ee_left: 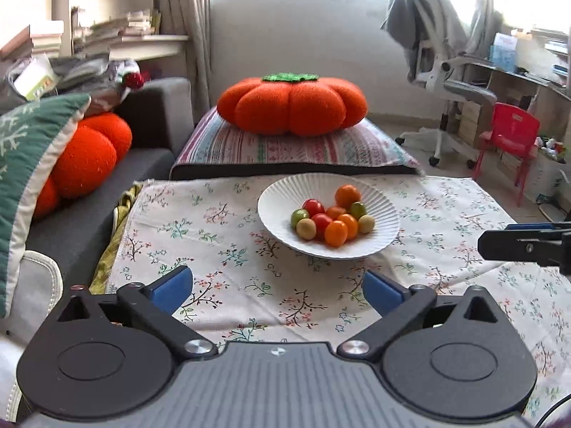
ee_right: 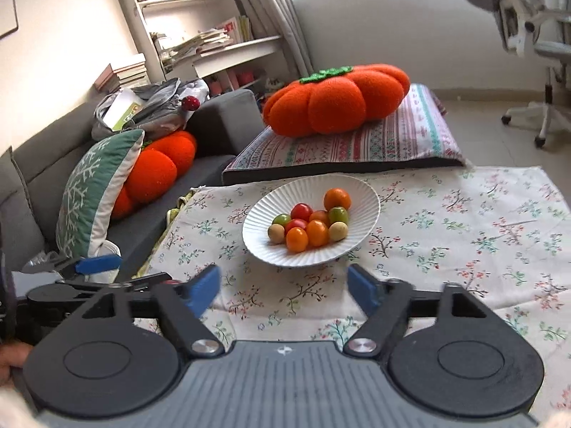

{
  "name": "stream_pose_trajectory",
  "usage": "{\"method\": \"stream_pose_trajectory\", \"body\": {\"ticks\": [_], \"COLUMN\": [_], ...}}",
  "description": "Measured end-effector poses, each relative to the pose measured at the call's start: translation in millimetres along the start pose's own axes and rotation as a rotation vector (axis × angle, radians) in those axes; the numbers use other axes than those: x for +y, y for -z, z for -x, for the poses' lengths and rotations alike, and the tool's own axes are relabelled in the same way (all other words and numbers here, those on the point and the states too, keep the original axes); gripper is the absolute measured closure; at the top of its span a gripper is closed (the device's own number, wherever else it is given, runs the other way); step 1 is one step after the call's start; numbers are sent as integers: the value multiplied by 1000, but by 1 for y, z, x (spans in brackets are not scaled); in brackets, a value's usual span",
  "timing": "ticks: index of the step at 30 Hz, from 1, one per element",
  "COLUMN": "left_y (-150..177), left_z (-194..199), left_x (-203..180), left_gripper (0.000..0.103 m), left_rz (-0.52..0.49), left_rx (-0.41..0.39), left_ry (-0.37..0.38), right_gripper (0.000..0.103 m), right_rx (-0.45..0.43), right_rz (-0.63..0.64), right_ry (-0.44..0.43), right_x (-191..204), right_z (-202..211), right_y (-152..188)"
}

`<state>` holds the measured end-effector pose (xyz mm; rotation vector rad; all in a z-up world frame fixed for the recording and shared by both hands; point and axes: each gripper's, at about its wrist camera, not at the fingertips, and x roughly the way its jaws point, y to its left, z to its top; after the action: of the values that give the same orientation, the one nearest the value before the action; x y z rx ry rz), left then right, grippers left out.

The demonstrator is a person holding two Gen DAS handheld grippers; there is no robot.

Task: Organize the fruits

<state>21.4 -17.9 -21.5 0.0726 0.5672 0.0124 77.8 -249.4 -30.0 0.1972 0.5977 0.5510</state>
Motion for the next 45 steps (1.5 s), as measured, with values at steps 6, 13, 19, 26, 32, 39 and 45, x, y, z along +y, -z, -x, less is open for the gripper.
{"method": "stream_pose_trajectory", "body": {"ticks": [6,13,19,26,32,39,45], "left_y": [22,33,33,36,38,38,38], "left_z": [12,31,32,26,26,27,26], "left_x": [-1,-4,-3,-3,-3,-5,-7], "left_gripper": [13,13,13,13,13,13,13], "left_rz": [14,58,78,94,84,82,68], "left_rx": [21,18,13,47,42,42,38], "left_ry": [-37,-51,-42,-18,-22,-9,-16], "right_gripper": [3,0,0,0,0,0,0], "right_rx": [-18,-34,-36,-23,-18,-10,-9], "right_rz": [-26,19,40,22,15,20,23], "right_ry": [20,47,61,76,85,90,91], "right_x": [5,18,24,22,23,25,25], "right_z": [13,23,25,20,20,18,17], "right_y": [19,30,37,40,42,43,42]}}
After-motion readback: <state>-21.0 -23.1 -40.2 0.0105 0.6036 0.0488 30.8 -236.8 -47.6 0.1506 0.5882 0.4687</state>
